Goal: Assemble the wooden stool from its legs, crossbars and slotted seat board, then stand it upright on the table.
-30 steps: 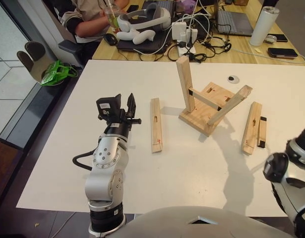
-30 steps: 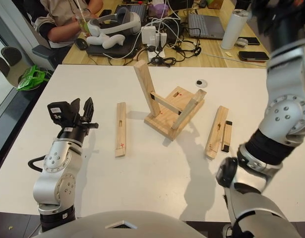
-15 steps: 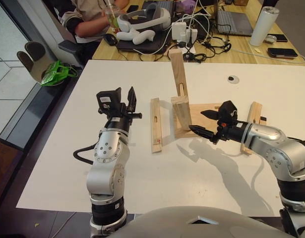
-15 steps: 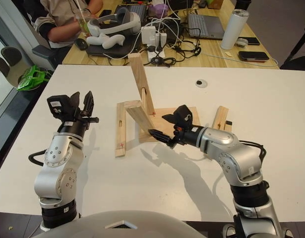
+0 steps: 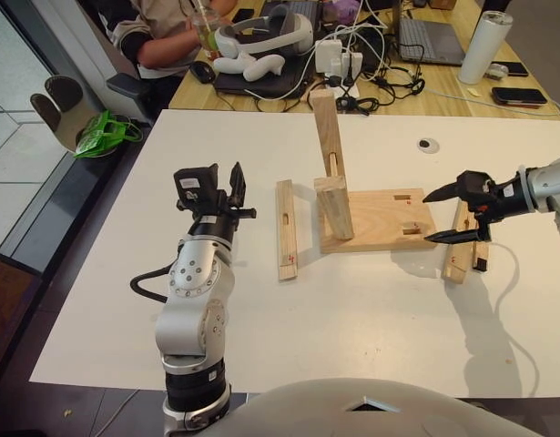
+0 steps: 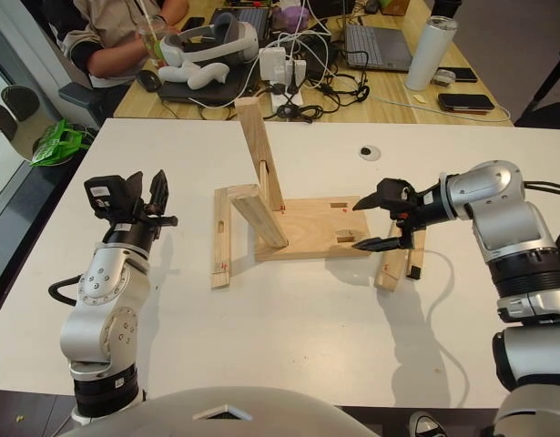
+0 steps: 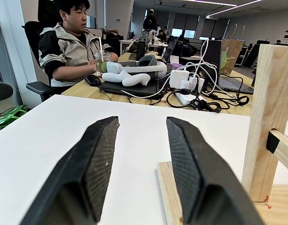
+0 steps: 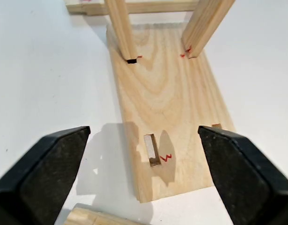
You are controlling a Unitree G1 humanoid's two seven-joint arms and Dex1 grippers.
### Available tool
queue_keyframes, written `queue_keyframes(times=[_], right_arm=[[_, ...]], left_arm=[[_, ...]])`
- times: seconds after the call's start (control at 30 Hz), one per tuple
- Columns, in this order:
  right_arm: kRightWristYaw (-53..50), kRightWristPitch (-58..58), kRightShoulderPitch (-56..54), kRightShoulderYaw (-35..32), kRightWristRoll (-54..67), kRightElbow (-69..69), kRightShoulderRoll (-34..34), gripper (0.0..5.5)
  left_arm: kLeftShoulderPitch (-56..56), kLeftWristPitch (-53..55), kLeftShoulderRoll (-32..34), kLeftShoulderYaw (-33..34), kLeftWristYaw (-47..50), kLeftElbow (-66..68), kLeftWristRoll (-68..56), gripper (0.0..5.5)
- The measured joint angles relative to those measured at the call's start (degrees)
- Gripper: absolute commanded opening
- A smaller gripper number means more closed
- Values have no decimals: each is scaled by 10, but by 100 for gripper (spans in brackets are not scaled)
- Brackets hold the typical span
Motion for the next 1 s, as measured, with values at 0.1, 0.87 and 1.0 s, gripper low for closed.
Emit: queue_keyframes(times=[0.1,0.87,1.0], right_arm=[[49,-10,0,42,-6,23,-12,430],[48,-133,-58,83,-58,198,43,430],[12,-137,-81,67,-72,248,104,430]], left_arm=[[-10,2,5,-1,-2,0,0,190],[34,-45,-48,-87,92,-15,52,190],[39,-55,-47,-105,110,-14,54,190]])
